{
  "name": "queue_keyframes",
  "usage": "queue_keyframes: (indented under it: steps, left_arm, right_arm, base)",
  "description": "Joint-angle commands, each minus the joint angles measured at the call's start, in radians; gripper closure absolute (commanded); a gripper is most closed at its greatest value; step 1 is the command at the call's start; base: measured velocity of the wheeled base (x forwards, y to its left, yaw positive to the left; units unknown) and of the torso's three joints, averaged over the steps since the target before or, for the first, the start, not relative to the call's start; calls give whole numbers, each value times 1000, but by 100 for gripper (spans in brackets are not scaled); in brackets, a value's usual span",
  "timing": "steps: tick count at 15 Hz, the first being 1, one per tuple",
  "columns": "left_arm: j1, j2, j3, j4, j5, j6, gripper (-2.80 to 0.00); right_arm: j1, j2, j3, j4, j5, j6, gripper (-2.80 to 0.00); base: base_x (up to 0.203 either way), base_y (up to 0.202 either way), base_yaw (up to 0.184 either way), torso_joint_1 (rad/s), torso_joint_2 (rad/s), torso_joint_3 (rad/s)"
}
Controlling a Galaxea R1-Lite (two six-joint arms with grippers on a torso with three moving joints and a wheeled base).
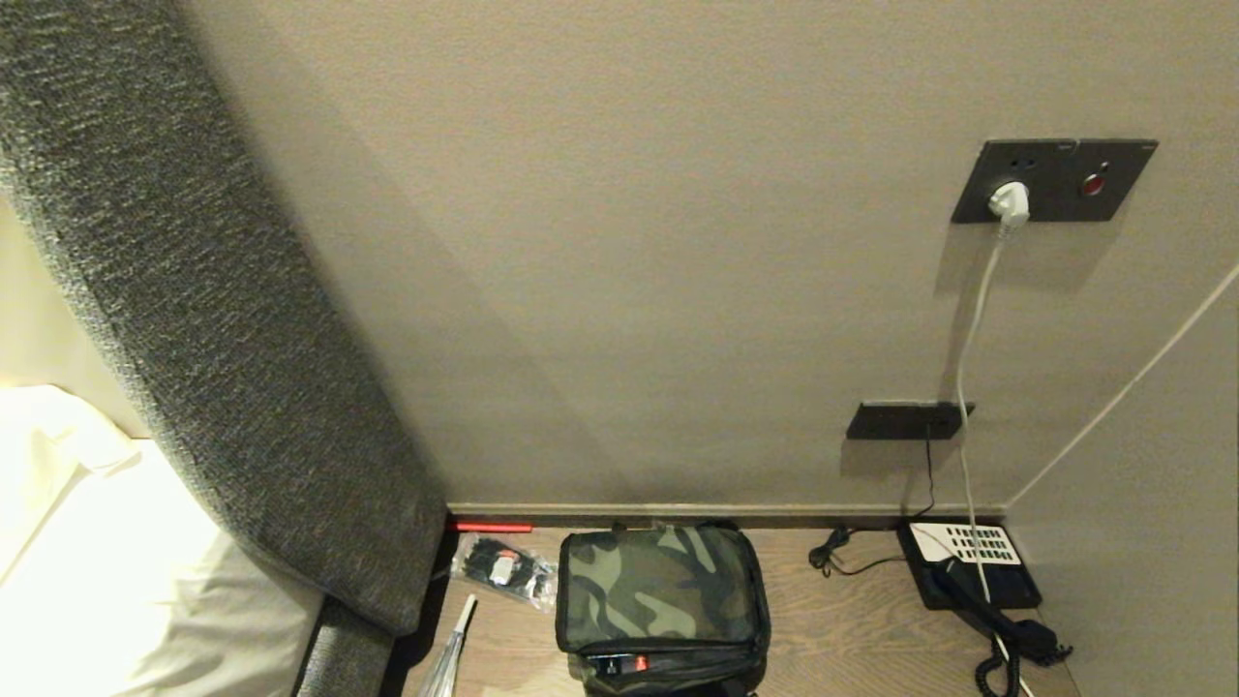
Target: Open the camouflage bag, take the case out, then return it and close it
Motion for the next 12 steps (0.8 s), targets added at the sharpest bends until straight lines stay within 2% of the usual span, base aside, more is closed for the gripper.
queue_keyframes:
  steps: [1,12]
  left_arm:
    - [0,0,0,0,0,-1,0]
    - [0,0,0,0,0,-4,0]
  right_arm:
    - [-1,3,0,0,0,-1,0]
    - [-1,2,0,0,0,0,0]
  base:
    - [0,0,0,-2,3,207]
    - [0,0,0,2,1,203]
